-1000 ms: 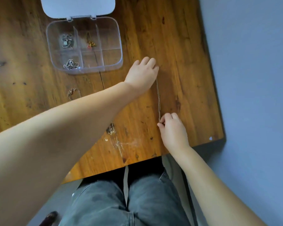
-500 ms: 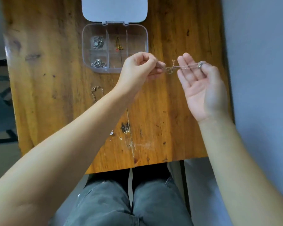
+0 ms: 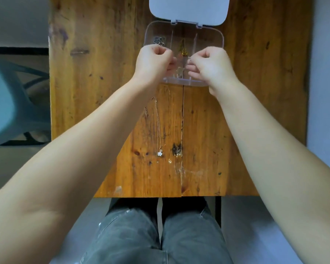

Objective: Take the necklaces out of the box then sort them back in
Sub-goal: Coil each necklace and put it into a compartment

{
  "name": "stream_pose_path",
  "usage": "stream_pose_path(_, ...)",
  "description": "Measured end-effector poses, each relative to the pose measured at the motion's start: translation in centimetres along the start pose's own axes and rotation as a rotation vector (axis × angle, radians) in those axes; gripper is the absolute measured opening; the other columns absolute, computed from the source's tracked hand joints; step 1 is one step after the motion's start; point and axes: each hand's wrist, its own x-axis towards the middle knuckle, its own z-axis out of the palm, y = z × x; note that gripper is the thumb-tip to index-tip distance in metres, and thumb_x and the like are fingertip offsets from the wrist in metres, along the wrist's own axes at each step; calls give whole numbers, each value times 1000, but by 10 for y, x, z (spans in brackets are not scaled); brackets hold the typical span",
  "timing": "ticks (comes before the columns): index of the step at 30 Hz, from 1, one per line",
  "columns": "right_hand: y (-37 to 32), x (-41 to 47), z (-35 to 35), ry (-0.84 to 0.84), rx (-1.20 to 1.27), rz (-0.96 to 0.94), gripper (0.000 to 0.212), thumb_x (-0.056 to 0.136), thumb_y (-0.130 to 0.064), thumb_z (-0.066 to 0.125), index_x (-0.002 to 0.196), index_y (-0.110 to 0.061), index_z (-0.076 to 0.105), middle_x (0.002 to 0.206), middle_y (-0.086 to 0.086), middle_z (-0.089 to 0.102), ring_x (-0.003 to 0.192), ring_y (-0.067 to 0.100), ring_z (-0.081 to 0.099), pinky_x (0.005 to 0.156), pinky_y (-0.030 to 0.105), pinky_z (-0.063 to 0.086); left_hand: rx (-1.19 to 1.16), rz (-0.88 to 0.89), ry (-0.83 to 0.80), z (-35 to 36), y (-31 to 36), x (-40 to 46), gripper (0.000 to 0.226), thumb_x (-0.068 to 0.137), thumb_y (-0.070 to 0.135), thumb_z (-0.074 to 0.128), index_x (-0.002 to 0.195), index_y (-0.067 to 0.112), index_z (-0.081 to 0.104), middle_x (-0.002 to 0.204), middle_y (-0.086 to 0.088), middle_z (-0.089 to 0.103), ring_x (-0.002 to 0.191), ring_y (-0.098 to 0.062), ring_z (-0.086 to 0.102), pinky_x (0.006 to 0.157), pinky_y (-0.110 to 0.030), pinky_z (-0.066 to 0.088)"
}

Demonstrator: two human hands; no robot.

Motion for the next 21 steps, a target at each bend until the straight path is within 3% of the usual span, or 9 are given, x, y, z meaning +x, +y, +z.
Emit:
stream_pose_path(2, 2, 0, 1, 20, -155, -78, 8, 94, -15, 54, 93, -17, 62, 97, 3, 68, 90, 9, 68, 76, 24, 59, -2, 13, 11, -10, -1, -1, 15, 93, 11, 50, 86, 13, 64, 89, -10, 71, 77, -15, 72, 66, -25, 60)
stream_pose_path(6, 8, -24, -7, 73, -122, -151, 15, 96, -12, 48, 105, -13, 60, 100, 4, 68, 85, 6, 68, 72, 21, 58, 12, 42, -28, -43, -20, -11, 14, 93, 10, 49, 86, 13, 61, 78, -4, 67, 66, -13, 66, 62, -26, 56)
stream_pose_path(9, 39, -75, 1, -21, -227, -113, 13, 95, -13, 48, 99, -18, 59, 90, -1, 67, 78, 5, 66, 61, 17, 53, 518, 164, -5, -64, -52, -22, 16, 90, 15, 49, 96, 12, 64, 92, -5, 66, 90, -22, 62, 77, -31, 47)
stream_pose_path(11, 72, -113, 18, -126, -361, -29, 13, 94, -16, 51, 102, -17, 61, 93, -1, 65, 80, 10, 64, 63, 15, 48, 815, 215, 1, -70, -73, -28, 26, 92, 24, 52, 112, 9, 59, 109, -11, 59, 106, -30, 52, 85, -37, 42)
stream_pose_path(14, 109, -152, 48, -155, -533, 64, 21, 93, -28, 55, 111, -16, 58, 102, -2, 59, 81, 10, 58, 65, 19, 48, 1104, 312, -48, -65, -89, -32, 42, 91, 38, 54, 118, 6, 52, 117, -16, 51, 109, -35, 45, 86, -44, 38)
stream_pose_path(18, 125, -167, 75, -14, -647, 55, 28, 90, -42, 55, 107, -20, 55, 97, -8, 49, 82, 10, 51, 52, 16, 33, 1103, 477, -86, -57, -96, -31, 32, 91, 29, 56, 111, 5, 53, 117, -17, 52, 109, -35, 45, 86, -44, 38)
stream_pose_path(21, 127, -169, 88, 61, -727, -30, 25, 89, -39, 59, 103, -18, 57, 97, -4, 54, 87, 13, 53, 64, 22, 42, 1056, 549, -109, -60, -97, -24, 21, 91, 22, 56, 105, 6, 56, 111, -16, 54, 105, -34, 45, 84, -43, 38)
